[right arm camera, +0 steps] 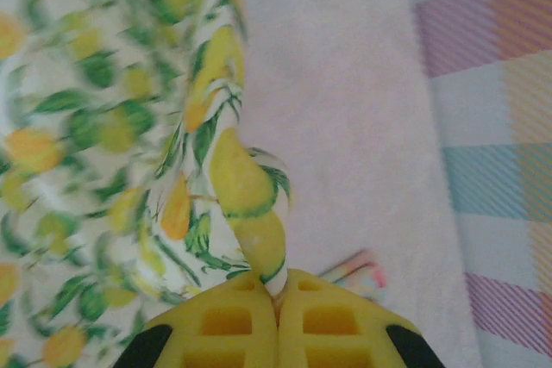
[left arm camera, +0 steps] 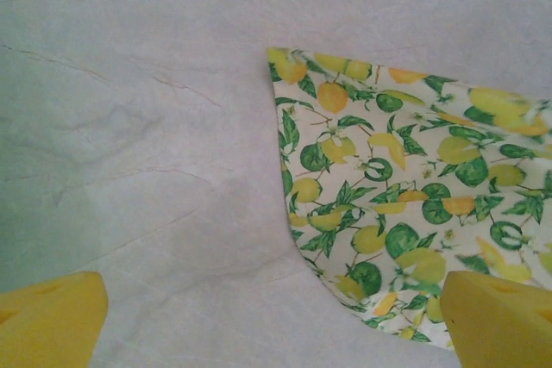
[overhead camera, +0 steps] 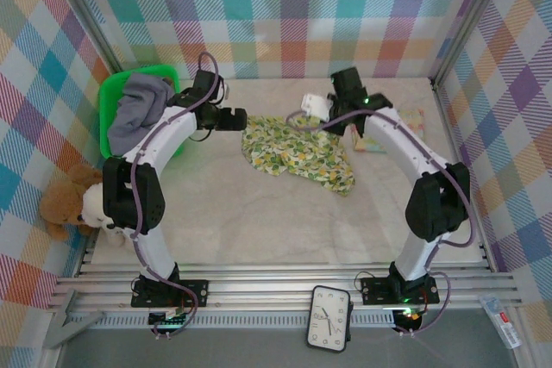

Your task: Fold and stack the skirts

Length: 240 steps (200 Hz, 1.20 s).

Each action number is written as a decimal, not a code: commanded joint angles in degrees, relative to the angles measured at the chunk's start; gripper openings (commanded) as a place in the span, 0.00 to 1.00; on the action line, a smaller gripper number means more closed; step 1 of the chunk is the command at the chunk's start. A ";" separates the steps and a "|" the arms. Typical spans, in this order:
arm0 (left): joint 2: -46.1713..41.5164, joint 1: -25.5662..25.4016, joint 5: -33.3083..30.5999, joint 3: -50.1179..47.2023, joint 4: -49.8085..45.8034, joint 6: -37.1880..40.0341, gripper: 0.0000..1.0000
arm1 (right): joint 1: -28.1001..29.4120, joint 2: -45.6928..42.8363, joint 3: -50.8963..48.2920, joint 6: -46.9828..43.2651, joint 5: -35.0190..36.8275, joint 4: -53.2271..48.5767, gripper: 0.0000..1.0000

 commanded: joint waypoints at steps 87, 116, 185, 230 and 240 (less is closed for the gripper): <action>4.54 0.66 11.92 -7.30 2.37 -37.80 0.90 | 18.77 -6.23 -29.82 3.81 3.54 7.84 0.00; 6.93 0.57 11.02 -6.51 4.29 -41.24 0.74 | 18.70 -5.69 -29.11 4.95 3.55 7.55 0.00; 11.51 0.57 11.23 -7.71 16.21 -49.33 0.60 | 18.78 -4.86 -28.41 6.11 3.79 8.32 0.00; 13.94 0.57 11.45 -7.12 18.06 -51.49 0.56 | 18.75 -4.87 -28.22 6.70 4.27 8.54 0.00; 14.83 0.57 11.57 -5.96 17.82 -51.50 0.53 | 18.78 -4.75 -28.14 7.03 4.25 8.55 0.00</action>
